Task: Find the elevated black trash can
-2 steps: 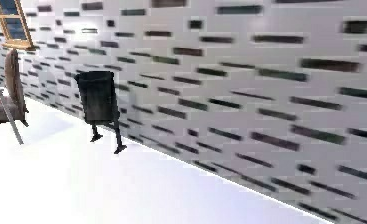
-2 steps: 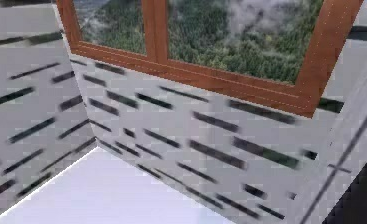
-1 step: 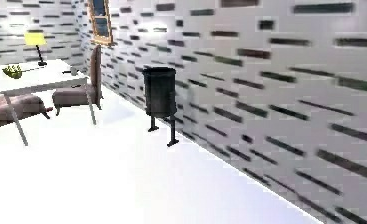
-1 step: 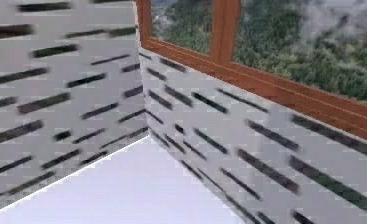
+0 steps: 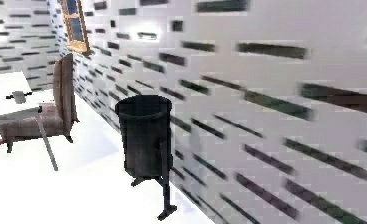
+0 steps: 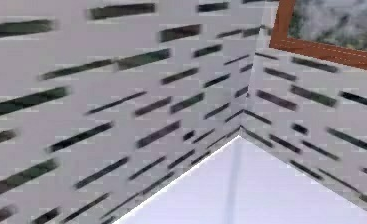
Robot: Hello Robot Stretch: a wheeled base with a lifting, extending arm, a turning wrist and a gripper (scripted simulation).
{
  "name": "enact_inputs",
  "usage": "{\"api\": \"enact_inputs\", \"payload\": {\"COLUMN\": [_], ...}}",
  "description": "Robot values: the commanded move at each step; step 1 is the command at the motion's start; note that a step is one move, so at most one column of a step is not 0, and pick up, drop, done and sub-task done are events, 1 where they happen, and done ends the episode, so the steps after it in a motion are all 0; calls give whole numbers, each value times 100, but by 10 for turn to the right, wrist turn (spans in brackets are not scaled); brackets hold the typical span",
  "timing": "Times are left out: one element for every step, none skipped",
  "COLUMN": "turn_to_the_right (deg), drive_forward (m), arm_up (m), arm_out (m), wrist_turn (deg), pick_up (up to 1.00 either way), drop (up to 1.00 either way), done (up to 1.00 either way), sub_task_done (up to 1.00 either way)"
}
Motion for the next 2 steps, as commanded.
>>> {"api": "enact_inputs", "payload": {"turn_to_the_right": [-30, 0], "drive_forward": [0, 30], "arm_up": [0, 0], "arm_out": [0, 0], "wrist_turn": [0, 0], "pick_up": [0, 0], "drop": [0, 0], "done": [0, 0], "sub_task_done": [0, 0]}}
